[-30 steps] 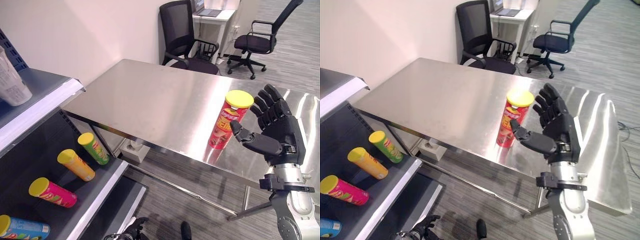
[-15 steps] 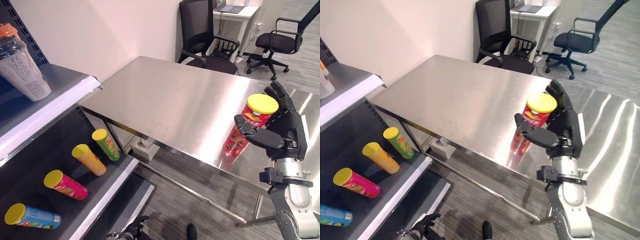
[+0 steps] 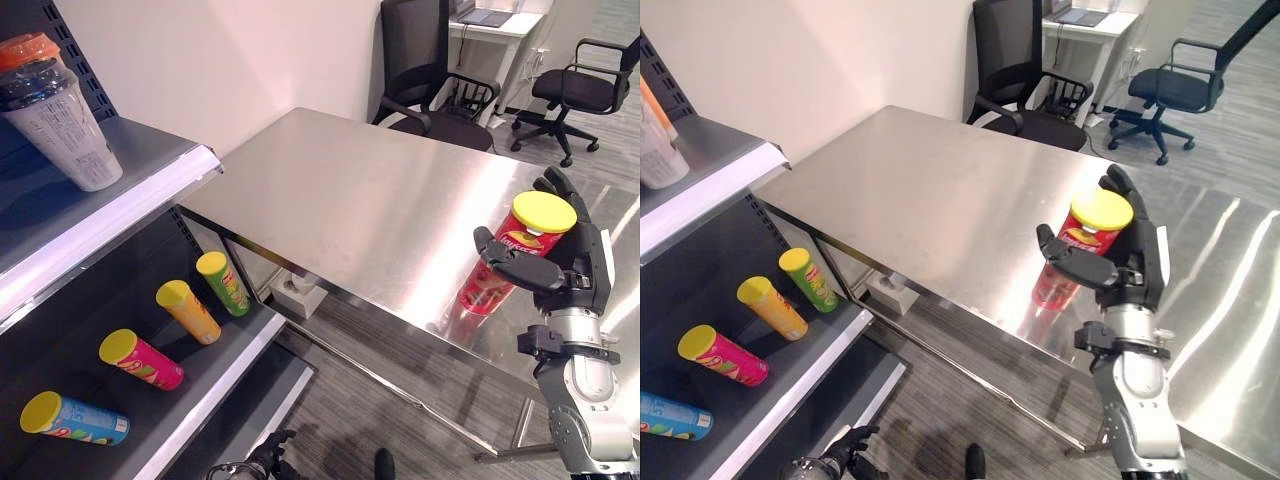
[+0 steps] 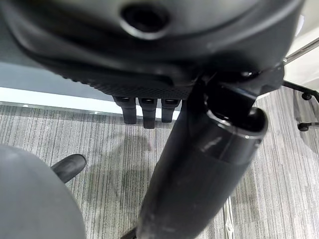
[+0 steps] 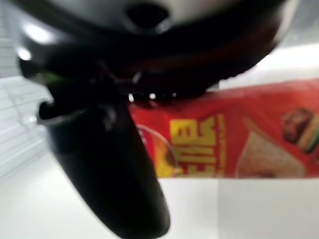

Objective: Put the goods on the table back onto the shelves and tidy them up.

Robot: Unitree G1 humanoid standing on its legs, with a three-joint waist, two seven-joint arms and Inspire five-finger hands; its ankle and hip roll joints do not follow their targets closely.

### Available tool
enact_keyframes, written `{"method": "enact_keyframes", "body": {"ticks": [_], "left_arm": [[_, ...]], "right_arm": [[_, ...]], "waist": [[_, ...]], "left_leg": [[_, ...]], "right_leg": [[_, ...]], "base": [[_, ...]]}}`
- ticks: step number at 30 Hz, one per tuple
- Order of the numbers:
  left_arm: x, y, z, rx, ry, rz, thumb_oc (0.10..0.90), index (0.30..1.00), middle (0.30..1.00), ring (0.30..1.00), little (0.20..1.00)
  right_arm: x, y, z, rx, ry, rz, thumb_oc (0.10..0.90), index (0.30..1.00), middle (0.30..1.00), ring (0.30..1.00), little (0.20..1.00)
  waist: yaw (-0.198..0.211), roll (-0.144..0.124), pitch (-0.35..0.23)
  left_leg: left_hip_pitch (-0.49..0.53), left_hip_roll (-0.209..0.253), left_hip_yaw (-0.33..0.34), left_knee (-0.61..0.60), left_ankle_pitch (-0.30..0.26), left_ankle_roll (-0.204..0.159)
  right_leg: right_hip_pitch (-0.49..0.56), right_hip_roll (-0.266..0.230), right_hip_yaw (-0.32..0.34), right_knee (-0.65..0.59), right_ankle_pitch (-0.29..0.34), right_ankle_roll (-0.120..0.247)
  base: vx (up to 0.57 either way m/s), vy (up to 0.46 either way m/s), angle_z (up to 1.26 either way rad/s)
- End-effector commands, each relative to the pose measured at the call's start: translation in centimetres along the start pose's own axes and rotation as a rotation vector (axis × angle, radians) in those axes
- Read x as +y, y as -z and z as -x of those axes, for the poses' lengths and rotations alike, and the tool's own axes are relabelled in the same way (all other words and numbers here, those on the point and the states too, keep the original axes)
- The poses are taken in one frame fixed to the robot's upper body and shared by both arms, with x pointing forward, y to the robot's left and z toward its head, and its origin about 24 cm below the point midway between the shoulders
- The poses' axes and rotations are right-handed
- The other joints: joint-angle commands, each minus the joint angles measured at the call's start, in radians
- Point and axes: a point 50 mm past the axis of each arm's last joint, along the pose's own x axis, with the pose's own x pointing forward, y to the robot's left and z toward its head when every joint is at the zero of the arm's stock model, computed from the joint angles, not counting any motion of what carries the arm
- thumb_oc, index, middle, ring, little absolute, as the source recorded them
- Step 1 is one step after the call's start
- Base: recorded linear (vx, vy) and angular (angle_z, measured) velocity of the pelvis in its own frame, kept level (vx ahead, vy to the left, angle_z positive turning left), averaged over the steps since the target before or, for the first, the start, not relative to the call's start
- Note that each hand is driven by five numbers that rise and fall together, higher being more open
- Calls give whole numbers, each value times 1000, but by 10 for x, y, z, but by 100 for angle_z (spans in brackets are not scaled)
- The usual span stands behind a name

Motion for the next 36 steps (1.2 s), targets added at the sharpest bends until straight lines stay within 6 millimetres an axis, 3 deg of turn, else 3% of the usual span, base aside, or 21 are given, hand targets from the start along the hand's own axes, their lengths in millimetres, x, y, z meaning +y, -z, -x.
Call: {"method": "enact_keyframes", "body": {"ticks": [1, 2, 3, 4, 5, 6, 24, 31, 36], "left_arm": [[19, 7, -1, 26, -29, -29, 800, 900, 900, 900, 900], [19, 7, -1, 26, -29, -29, 800, 900, 900, 900, 900], [20, 8, -1, 28, -29, -27, 800, 900, 900, 900, 900], [20, 8, -1, 29, -29, -27, 800, 900, 900, 900, 900], [20, 9, -1, 31, -30, -26, 800, 900, 900, 900, 900], [20, 9, -1, 31, -30, -25, 800, 900, 900, 900, 900], [25, 8, -1, 27, -43, -20, 800, 900, 900, 900, 900], [32, 7, -1, 23, -71, -7, 800, 900, 900, 900, 900], [42, 5, -2, 17, -106, 21, 800, 900, 900, 900, 900]], "right_arm": [[1, -41, -21, -231, -15, 12, 800, 900, 900, 900, 900], [1, -41, -21, -231, -15, 12, 800, 900, 900, 900, 900], [1, -41, -21, -229, -14, 12, 595, 592, 592, 592, 592], [0, -40, -21, -227, -12, 14, 562, 542, 542, 542, 542], [0, -40, -22, -224, -12, 16, 464, 396, 396, 396, 396], [0, -39, -22, -222, -14, 17, 400, 300, 300, 300, 300], [1, -45, -23, -266, -5, 83, 400, 300, 300, 300, 300], [14, -57, -20, -331, -69, 72, 400, 300, 300, 300, 300], [34, -72, -12, -405, -204, 30, 400, 300, 300, 300, 300]], "waist": [[18, -79, -47], [18, -79, -47], [20, -79, -47], [20, -79, -47], [22, -80, -47], [22, -80, -46], [23, -80, -48], [17, -77, -45], [11, -76, -41]], "left_leg": [[19, 18, 130, 3, 36, -25], [19, 18, 130, 3, 36, -25], [20, 19, 129, 3, 37, -26], [20, 19, 129, 3, 37, -26], [20, 19, 129, 3, 37, -27], [19, 20, 128, 3, 38, -27], [33, 23, 137, 3, 29, -24], [41, 20, 139, 5, 23, -18], [49, 26, 149, 22, 30, -17]], "right_leg": [[117, -9, 36, 86, -182, 13], [117, -9, 36, 86, -182, 13], [117, -10, 34, 86, -183, 13], [117, -10, 32, 87, -183, 13], [117, -10, 32, 86, -183, 13], [117, -11, 31, 87, -183, 13], [120, -7, 37, 91, -187, 13], [110, -5, 60, 104, -191, 11], [97, 2, 82, 128, -201, 7]], "base": [[6, -4, 5], [9, -6, 5], [6, -5, 4], [8, -8, 3], [0, 0, 0], [0, 0, 0], [0, 0, 0], [-1, -2, -1], [-15, -27, -17]]}}
